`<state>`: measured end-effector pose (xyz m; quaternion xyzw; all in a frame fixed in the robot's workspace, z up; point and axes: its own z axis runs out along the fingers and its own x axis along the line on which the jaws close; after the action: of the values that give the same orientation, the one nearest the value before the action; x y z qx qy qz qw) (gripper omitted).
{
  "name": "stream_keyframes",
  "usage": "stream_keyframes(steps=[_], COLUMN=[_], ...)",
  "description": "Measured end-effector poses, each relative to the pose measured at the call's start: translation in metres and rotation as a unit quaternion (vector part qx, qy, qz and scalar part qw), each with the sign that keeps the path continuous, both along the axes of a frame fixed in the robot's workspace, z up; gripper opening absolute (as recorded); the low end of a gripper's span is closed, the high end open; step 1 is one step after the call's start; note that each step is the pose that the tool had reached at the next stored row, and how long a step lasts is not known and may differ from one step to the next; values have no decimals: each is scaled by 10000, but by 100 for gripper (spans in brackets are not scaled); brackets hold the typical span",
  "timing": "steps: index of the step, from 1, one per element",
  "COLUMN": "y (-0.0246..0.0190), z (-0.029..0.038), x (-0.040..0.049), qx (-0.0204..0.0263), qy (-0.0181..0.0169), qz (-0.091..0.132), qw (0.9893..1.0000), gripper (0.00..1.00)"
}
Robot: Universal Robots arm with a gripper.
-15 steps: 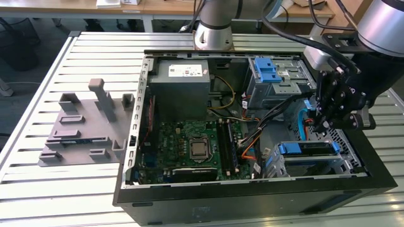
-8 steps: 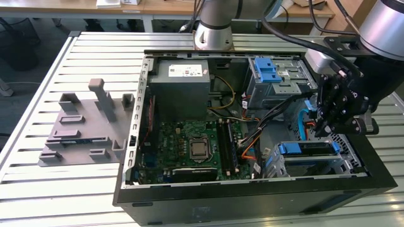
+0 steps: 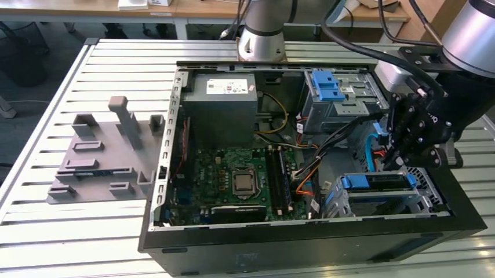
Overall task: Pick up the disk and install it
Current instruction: 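Insert the first disk wire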
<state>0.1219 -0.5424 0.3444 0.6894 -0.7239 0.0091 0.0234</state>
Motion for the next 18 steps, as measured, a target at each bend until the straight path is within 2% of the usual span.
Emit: stream_keyframes(steps=[2,4,10,14,18], y=[0,-4,-48,-49,-69], z=[-7,-25,-64,-65,-75], x=[12,29,49,52,68], qx=[0,9,18,19,18], qy=[77,103,121,121,125], qz=[-3,-4,-19,-22,-23], qw=[10000,9999,9999,9999,9999], gripper=[16,16,16,16,16])
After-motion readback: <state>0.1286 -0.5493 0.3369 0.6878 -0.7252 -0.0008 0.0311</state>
